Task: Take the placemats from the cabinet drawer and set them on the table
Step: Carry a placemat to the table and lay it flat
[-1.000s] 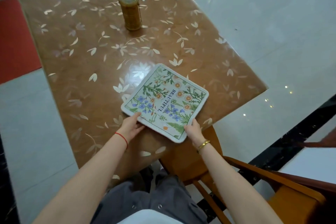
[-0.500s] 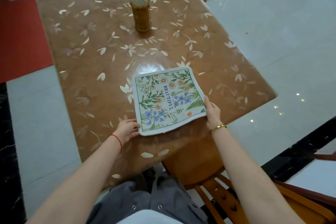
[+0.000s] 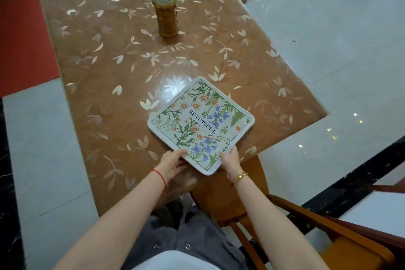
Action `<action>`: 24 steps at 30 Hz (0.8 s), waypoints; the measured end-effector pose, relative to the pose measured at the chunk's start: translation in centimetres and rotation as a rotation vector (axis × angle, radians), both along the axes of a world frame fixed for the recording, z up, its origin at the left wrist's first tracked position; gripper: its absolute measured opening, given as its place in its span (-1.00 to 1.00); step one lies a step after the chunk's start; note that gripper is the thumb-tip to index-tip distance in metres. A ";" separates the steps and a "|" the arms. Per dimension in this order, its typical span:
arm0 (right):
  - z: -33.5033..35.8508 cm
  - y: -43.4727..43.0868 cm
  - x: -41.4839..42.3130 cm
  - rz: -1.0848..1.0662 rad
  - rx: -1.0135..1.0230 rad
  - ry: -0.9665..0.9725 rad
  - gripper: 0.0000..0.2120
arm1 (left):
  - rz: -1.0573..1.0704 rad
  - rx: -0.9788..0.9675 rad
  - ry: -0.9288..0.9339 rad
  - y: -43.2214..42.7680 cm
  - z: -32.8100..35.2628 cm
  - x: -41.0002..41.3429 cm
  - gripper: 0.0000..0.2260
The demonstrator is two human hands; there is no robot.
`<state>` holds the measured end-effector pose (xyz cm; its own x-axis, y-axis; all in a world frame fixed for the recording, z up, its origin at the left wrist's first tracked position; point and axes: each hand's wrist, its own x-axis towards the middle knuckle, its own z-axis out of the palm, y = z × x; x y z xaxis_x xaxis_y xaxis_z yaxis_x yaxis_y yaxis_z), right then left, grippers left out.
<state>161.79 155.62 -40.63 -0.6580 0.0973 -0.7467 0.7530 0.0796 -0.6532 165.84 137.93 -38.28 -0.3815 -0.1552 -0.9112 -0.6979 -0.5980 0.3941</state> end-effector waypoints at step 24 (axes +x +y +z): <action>0.7 7.2 -8.7 0.119 0.409 0.212 -0.73 | -0.351 -0.399 0.098 -2.8 -2.0 3.9 -0.61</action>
